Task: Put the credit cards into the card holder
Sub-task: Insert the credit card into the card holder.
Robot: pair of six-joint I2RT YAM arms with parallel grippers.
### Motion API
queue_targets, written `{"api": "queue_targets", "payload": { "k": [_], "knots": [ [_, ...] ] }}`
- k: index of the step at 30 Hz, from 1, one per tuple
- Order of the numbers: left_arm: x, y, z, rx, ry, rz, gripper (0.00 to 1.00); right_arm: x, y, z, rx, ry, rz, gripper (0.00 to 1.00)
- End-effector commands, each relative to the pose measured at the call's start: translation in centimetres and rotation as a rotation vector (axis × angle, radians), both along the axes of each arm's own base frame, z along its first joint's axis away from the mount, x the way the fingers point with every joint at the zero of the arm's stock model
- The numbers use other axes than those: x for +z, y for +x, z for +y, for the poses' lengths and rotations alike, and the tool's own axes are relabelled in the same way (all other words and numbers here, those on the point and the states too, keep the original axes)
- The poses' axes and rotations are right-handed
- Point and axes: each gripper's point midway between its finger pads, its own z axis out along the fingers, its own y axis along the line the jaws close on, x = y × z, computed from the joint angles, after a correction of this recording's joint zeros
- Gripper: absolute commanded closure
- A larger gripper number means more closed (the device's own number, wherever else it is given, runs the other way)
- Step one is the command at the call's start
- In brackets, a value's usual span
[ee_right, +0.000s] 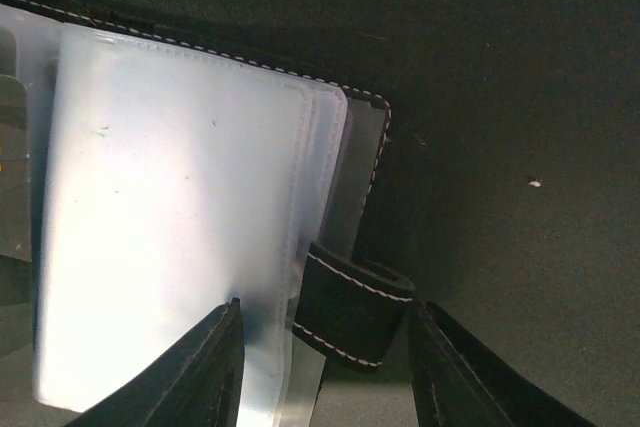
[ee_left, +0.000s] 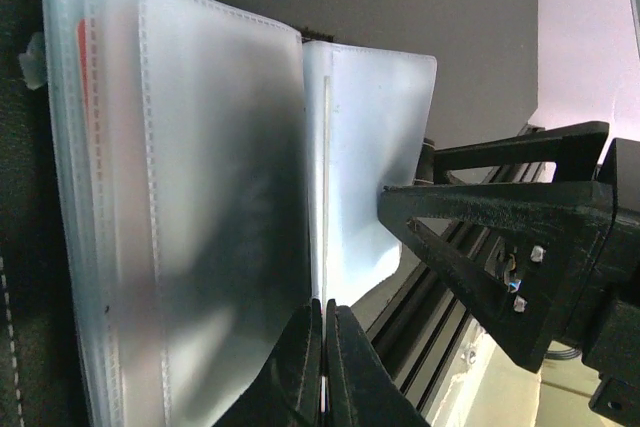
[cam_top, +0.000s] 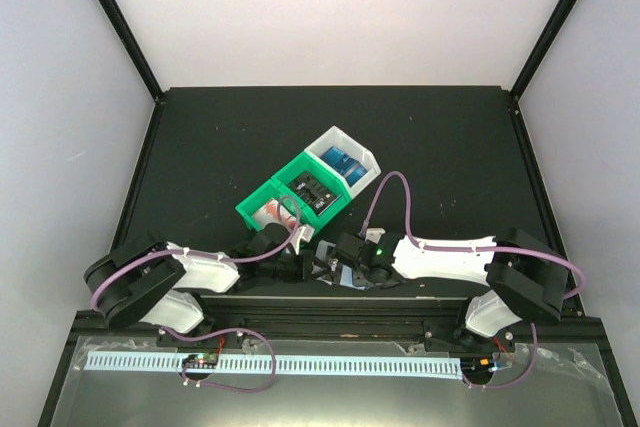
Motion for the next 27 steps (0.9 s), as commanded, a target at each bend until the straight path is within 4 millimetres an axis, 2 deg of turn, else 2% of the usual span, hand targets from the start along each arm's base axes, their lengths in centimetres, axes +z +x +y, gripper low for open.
{"api": "queue_targets", "payload": {
  "k": [1,23,27],
  "knots": [
    [0.7,0.7,-0.8,0.02,-0.043,-0.042,0.98,-0.8,-0.4,-0.5,-0.019,-0.015,0.012,0.53],
    [-0.9,0.7,-2.4,0.034,-0.064,0.076,0.98,-1.2,-0.5,-0.1,-0.028,0.017,0.015,0.54],
    [-1.6,0.5,-1.8,0.07,-0.045,0.119,0.98,-1.1,-0.4,-0.2,-0.035,0.017,0.01,0.54]
  ]
}}
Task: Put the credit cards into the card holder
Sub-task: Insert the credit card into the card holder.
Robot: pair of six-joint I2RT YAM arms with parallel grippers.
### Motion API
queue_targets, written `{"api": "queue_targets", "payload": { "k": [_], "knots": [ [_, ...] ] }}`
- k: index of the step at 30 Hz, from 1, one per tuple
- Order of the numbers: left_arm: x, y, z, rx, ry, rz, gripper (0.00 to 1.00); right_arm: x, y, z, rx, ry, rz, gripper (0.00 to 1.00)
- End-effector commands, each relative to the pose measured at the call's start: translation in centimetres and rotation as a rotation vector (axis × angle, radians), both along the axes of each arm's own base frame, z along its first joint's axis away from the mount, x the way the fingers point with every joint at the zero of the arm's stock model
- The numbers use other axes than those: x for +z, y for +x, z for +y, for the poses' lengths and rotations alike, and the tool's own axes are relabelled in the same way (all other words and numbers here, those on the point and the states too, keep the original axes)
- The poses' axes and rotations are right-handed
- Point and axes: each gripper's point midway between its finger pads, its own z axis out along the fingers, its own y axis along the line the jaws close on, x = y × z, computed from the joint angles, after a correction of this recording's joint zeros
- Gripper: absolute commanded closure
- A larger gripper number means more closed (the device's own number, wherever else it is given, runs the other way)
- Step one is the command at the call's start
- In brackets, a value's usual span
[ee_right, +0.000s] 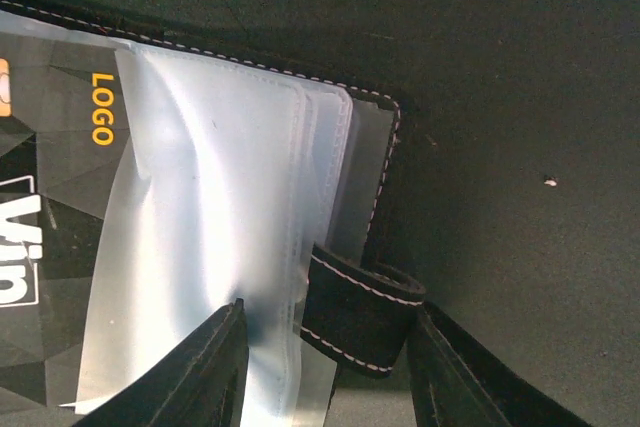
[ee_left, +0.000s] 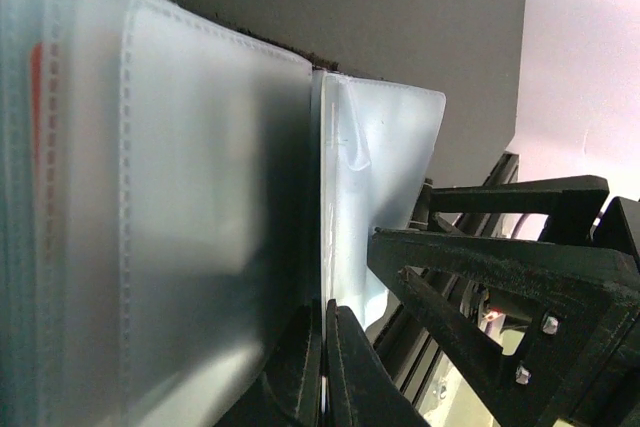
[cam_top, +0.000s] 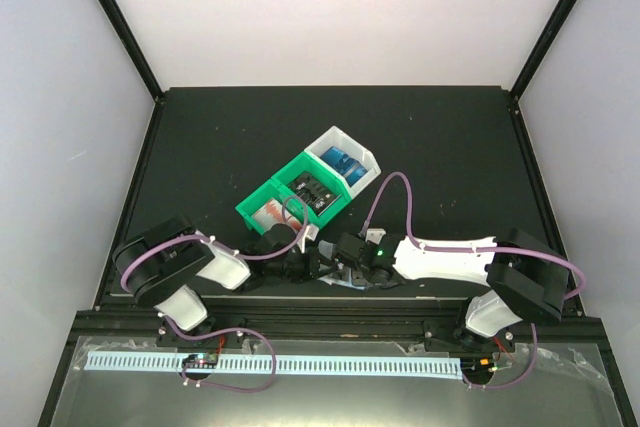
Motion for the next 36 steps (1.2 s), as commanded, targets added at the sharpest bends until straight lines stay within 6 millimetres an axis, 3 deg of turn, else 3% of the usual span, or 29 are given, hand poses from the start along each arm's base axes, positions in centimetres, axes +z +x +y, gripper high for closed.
{"api": "queue_targets", "payload": {
  "k": [1,6,11,23,36],
  "knots": [
    [-0.6,-0.3,0.2,0.038,0.015,0.052,0.99,-0.9,-0.4,-0.6,-0.015,-0.013,0.011,0.54],
    [-1.7,-0.8,2.1,0.123,0.069,0.102,0.98,-0.9,-0.4,-0.9,-0.027,-0.014,0.007,0.54],
    [-1.3,-1.0,2.5,0.132,0.098,0.094,0.99,-1.0,-0.5,-0.9,-0.028,-0.014,0.007,0.54],
    [-0.8,-0.8,-0.2,0.047,0.047,0.106,0.98,-1.0,-0.3,-0.5,-0.02,-0.008,0.005,0.54],
    [-1.3,-1.3,-0.8,0.025,0.021,0.155,0.98,-0.8,-0.2,-0.5,-0.021,-0.002,-0.002,0.54]
  ]
}}
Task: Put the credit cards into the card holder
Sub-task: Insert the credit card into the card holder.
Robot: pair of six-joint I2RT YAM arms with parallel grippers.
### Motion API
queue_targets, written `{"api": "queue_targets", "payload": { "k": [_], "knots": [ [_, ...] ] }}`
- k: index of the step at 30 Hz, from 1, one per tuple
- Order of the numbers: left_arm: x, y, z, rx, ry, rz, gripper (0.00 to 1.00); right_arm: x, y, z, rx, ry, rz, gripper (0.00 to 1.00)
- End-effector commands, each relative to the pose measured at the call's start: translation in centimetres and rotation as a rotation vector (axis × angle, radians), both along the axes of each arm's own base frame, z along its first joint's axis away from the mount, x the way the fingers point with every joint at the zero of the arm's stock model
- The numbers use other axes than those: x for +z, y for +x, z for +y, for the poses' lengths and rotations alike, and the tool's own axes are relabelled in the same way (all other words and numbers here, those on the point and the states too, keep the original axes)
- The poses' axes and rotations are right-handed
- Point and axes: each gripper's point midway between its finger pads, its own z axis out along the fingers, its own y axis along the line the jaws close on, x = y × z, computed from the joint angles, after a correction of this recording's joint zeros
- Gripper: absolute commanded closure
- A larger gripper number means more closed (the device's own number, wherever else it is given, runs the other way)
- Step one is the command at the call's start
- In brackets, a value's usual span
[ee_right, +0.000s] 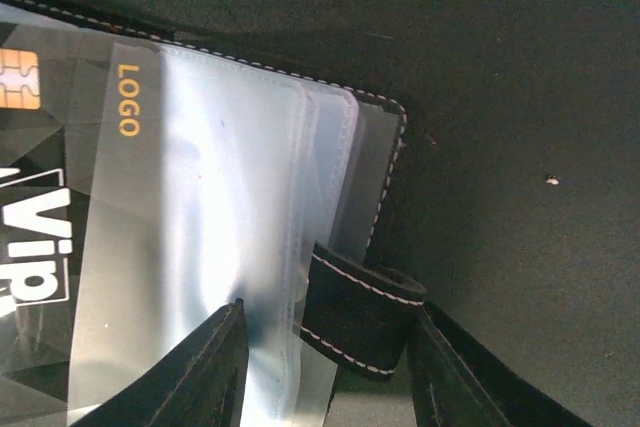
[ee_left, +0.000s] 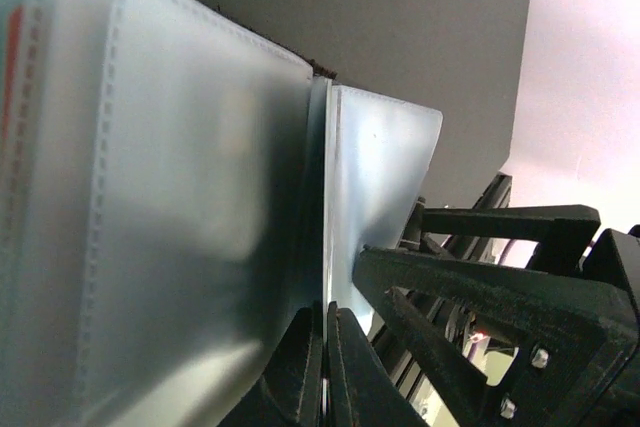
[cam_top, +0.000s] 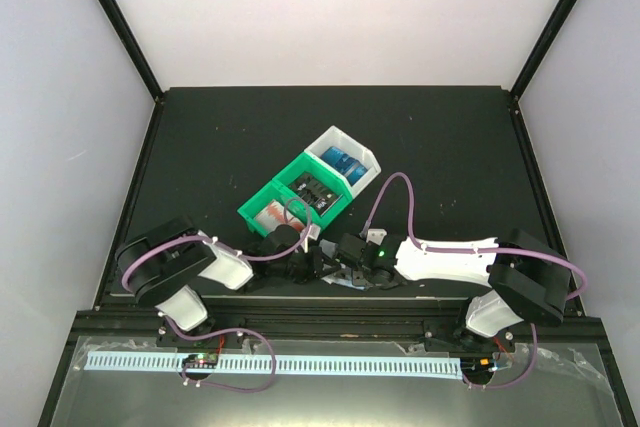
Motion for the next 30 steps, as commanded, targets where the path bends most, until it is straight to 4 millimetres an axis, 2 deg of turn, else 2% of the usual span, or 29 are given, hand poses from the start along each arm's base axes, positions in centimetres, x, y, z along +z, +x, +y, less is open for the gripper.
{"api": "queue_targets", "payload": {
  "k": [1,10,21,30],
  "knots": [
    [-1.5,-1.3,-0.3,-0.033,0.007,0.1,0.99,-0.8,-0.2,-0.4,-0.009,-0.015,0.003,0.54],
    [-2.5,-2.4,-0.3,-0.06,0.024,0.13,0.99,-0.6,-0.1,-0.6,-0.014,-0.016,-0.006,0.54],
    [-3.7,-4.2,2.3,-0.025,0.073,0.195,0.98,-1.0,0.0,-1.1,-0.044,-0.021,-0.018,0.55],
    [-3.3,-4.1,1.3,-0.066,0.05,0.188,0.99,-0.9,0.0,-1.2,-0.05,-0.016,-0.024,0.55]
  ]
}}
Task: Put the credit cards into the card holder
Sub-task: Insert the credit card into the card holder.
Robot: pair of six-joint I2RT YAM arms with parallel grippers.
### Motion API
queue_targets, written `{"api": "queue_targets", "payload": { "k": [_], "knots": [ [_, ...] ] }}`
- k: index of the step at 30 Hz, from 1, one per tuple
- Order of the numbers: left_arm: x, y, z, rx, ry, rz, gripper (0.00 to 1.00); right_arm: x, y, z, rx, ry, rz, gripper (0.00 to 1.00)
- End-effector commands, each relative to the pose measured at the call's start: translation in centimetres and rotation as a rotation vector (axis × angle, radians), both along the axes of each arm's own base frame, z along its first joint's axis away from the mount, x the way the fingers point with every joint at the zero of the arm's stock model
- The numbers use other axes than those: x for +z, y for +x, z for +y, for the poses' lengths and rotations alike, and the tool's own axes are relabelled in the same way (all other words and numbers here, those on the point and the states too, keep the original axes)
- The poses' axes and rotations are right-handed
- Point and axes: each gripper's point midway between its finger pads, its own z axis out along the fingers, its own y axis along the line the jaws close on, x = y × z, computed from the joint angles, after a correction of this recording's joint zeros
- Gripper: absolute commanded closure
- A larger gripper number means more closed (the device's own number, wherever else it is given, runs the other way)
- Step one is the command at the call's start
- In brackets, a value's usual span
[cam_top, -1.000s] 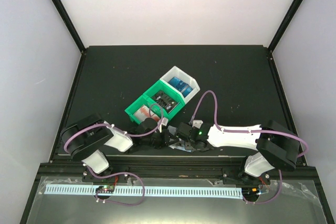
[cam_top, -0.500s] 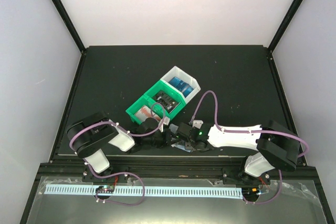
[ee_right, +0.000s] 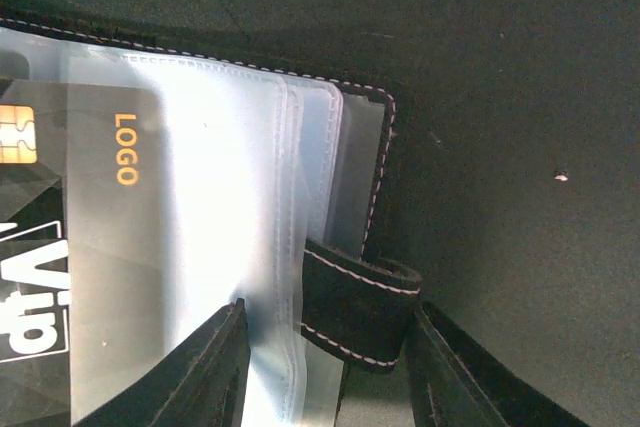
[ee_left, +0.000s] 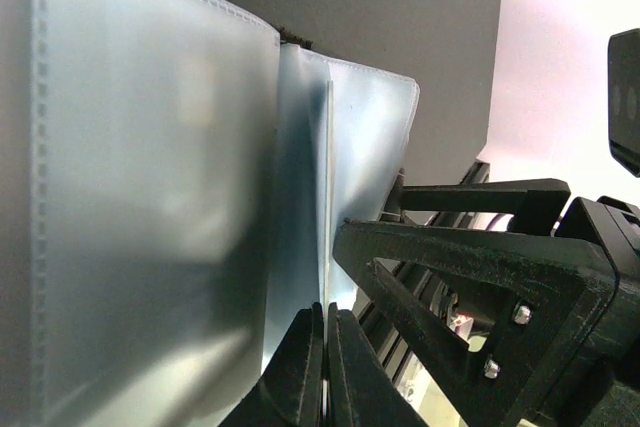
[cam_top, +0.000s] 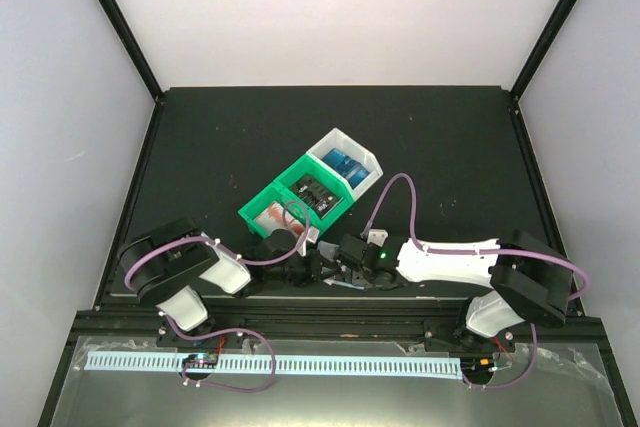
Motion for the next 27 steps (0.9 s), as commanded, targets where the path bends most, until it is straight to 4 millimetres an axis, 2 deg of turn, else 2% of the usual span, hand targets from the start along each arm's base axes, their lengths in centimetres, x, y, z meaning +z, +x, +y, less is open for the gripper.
{"api": "queue_targets", "payload": {
  "k": [1,9,13,15,21,27],
  "knots": [
    [-3.7,-3.1,1.3,-0.053,0.111,0.19,0.98,-0.8,-0.1,-1.3,-0.023,-0.04,-0.013,0.55],
    [-3.1,-2.9,-0.4,-0.097,0.092,0.144,0.98,-0.1,0.0,0.5,0.006,0.075,-0.022,0.52],
    [-3.2,-2.8,0.0,-0.093,0.141,0.121,0.93,0.6,0.1,0.5,-0.008,0.1,-0.04,0.5],
    [-3.0,-2.7,0.1,-0.094,0.169,0.102,0.87,0.8,0.2,0.2,-0.019,0.097,-0.048,0.49],
    [-1.8,-1.9,0.4,-0.097,0.272,0.007,0.59,1.4,0.5,-0.4,-0.039,0.098,-0.07,0.48],
    [-0.6,-1.0,0.8,-0.094,0.365,-0.091,0.49,1.7,0.6,-0.4,-0.039,0.1,-0.079,0.47]
  ]
}}
